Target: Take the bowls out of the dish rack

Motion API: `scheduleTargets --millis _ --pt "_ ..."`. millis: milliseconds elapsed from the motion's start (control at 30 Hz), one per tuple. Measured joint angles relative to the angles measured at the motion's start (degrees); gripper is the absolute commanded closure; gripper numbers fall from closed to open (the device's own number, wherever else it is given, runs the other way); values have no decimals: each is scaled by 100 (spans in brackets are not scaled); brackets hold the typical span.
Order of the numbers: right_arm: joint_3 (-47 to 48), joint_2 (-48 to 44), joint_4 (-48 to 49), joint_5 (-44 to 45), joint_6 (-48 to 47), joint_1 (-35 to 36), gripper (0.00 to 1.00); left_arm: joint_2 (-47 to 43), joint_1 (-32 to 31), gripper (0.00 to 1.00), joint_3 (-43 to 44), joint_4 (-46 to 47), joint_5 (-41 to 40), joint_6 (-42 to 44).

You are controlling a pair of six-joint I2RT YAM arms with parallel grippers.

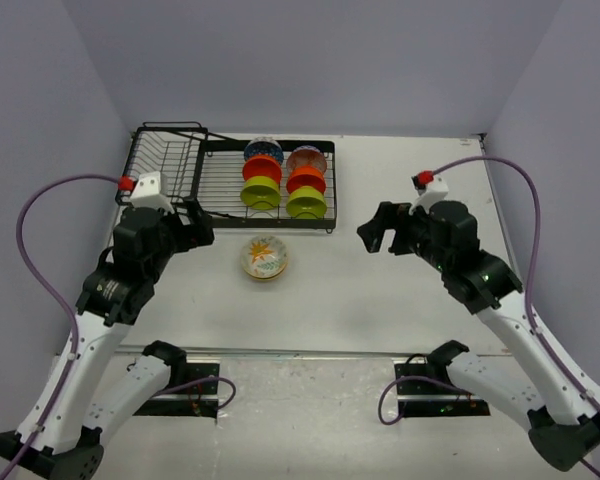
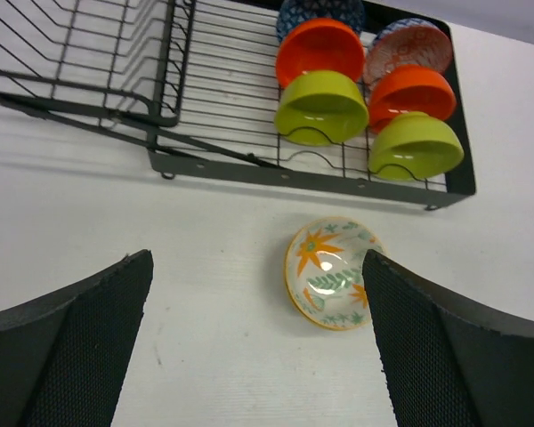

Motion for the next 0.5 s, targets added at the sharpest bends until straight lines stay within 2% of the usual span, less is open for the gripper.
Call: scheduleTargets --millis 67,167,300,367,500 --pt "-577 -715 63 33 199 0 1 -511 0 0 -479 28 345 -264" --pt "-1554 -2291 -275 348 678 7 1 -1086 -2 0 -997 -116 903 -726" --pt "-1801 -4033 -929 1213 1202 4 1 -1445 -2 0 -1073 -669 1069 -1121" --pt "-1729 -4465 -1154 1482 1344 2 1 -1596 -2 0 -1008 -1014 1027 -1150" --pt "-1399 -4601 -1687 1803 1648 7 1 -1502 -2 0 -715 -1565 911 -1165"
